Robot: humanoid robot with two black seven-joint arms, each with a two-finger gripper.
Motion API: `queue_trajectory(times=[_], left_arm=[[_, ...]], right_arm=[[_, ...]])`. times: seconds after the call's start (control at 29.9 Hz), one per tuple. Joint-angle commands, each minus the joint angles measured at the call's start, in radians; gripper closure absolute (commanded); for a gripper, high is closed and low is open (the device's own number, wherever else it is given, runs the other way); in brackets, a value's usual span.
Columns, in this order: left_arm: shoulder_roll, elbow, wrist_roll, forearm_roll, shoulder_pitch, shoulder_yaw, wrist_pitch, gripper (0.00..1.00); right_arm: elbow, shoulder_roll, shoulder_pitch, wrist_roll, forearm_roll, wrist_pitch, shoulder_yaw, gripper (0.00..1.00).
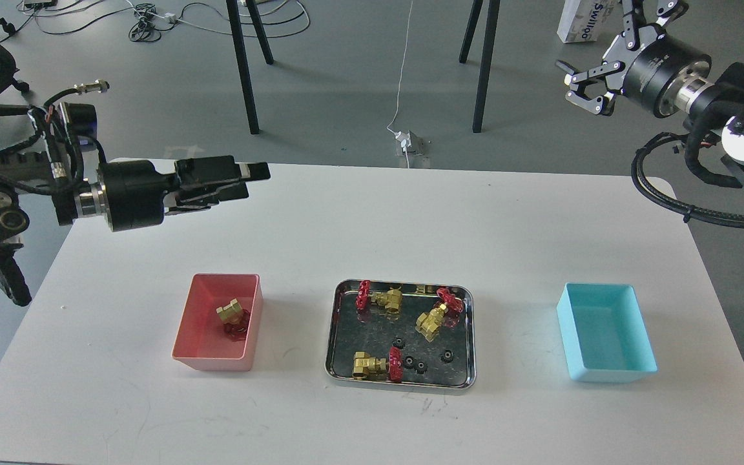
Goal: Place valve in pink box and gear in blue box
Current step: 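Release the valve into the pink box and raise the left gripper, then move the right gripper over the metal tray toward a black ring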
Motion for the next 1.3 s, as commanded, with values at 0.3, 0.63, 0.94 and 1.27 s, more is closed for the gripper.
queue_trajectory(times=[0.3,0.63,0.94,1.27], left_arm=[[-0.268,-0.054,0.000,-0.598,0.118,-0.265,-0.011,0.06],[-0.451,-0.077,0.000,-0.603,0.251,-0.349,-0.011,0.06],[-0.514,-0.077,0.000,-0.603,0.334,-0.396,-0.011,0.06],[-0.528,-0.077,0.000,-0.601,0.343,-0.396,-0.011,0.05]], right_arm=[[0.645,-0.120,0.438,-0.006,-0.622,0.120,-0.853,0.00],[0.688,0.059,0.453,-0.017,-0.831,0.129,-1.074,0.32],[0.481,0.286,0.416,-0.020,-0.823,0.092,-1.083,0.64],[0.397,0.383,0.357,-0.020,-0.825,0.089,-1.093,0.64]])
